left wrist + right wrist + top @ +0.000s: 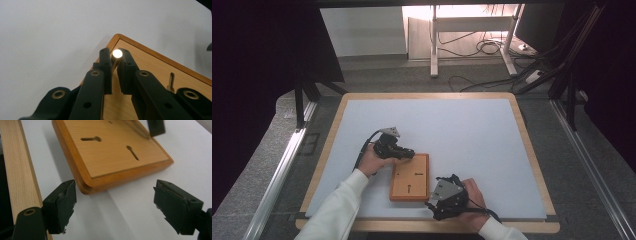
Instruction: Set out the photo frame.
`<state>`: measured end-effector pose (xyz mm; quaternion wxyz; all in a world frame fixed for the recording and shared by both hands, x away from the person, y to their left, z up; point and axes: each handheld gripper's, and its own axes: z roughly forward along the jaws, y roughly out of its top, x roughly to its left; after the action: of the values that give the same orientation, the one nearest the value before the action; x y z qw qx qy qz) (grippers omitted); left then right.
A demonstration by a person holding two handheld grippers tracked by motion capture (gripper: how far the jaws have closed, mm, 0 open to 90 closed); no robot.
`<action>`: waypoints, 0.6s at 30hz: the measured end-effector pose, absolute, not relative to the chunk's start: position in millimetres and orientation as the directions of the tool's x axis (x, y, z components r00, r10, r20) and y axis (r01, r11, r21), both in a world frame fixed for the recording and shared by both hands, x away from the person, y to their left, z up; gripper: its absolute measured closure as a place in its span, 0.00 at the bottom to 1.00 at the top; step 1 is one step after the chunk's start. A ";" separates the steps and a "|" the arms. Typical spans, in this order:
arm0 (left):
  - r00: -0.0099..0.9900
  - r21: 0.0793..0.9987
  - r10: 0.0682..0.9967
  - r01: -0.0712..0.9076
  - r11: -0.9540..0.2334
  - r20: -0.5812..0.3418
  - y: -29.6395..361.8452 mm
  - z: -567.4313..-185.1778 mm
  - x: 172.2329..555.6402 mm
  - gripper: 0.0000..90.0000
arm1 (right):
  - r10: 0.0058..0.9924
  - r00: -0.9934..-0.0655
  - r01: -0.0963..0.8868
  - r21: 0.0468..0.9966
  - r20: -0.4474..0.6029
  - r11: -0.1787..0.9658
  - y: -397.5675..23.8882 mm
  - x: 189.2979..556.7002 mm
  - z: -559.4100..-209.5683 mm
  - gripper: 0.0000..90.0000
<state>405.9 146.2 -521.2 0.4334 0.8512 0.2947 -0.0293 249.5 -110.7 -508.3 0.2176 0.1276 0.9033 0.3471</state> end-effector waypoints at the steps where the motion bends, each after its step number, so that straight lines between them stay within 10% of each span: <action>1: 0.825 0.721 0.476 0.527 -0.450 -0.306 146.2 -521.2 406.0 0.92 | 0.371 -0.873 0.067 0.676 -0.317 0.734 -106.5 249.0 -509.3 0.20; 18: 0.819 0.713 0.472 0.542 -0.445 -0.327 146.5 -521.7 407.6 0.92 | 0.308 -0.840 -0.024 0.597 -0.446 0.802 -63.0 246.6 -524.3 0.21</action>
<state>407.6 146.5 -521.7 0.4338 0.8492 0.2985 -0.0403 246.6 -63.0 -524.3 0.2716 0.0781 0.9095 0.3050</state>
